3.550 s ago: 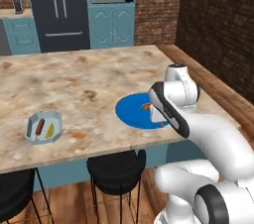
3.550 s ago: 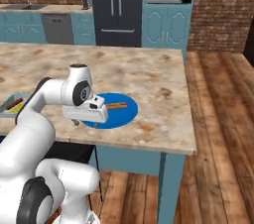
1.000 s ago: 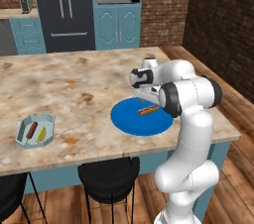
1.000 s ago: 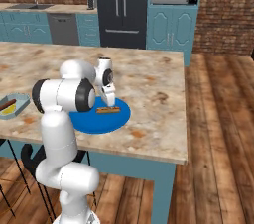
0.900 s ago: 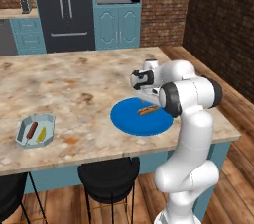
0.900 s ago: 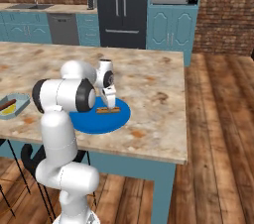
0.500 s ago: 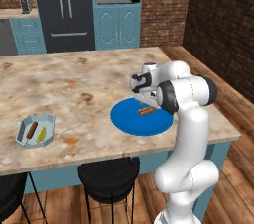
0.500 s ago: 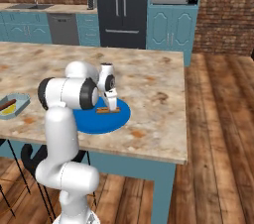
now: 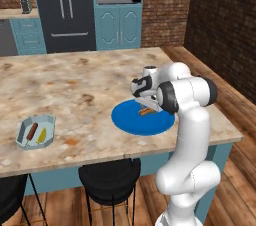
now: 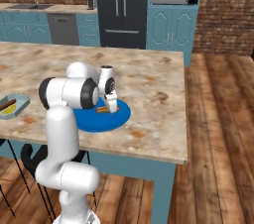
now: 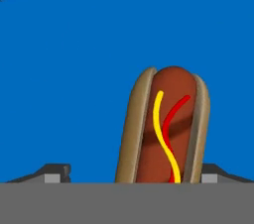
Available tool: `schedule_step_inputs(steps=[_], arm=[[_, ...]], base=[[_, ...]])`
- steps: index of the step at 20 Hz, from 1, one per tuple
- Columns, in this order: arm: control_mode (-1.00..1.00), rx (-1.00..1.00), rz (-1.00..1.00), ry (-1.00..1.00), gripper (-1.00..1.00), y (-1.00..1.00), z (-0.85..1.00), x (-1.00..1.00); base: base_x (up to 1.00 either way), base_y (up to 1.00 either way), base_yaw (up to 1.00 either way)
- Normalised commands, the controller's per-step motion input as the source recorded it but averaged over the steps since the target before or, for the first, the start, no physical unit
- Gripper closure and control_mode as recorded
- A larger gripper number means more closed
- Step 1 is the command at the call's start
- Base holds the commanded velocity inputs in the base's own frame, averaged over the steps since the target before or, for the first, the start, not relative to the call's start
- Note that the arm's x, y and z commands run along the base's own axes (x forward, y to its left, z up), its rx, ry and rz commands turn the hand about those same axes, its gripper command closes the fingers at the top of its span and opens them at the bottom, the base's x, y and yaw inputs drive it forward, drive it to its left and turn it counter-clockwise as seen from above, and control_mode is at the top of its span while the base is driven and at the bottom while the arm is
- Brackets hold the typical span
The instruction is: Place one cooked food and one vegetable from the large plate to each tupperware container.
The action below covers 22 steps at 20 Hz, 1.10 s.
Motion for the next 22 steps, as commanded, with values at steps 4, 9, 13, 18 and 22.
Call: schedule_step_inputs(steps=[4, 9, 13, 18, 22], arm=[[-1.00, 0.00, 0.00, 0.00, 1.00, 0.00, -0.01, 0.00], [-1.00, 0.00, -0.03, 0.01, 1.00, -0.01, 0.00, 0.04], [-1.00, 0.00, 0.09, 0.00, 1.00, 0.00, 0.47, -0.34], [-1.00, 0.12, 0.14, 0.00, 1.00, 0.02, 1.00, -0.88], [-1.00, 0.04, 0.23, -0.18, 1.00, 0.14, 1.00, -1.00]], base=[[0.00, 0.00, 0.00], [0.00, 0.00, 0.00], [0.00, 0.00, 0.00], [0.00, 0.00, 0.00], [0.00, 0.00, 0.00]])
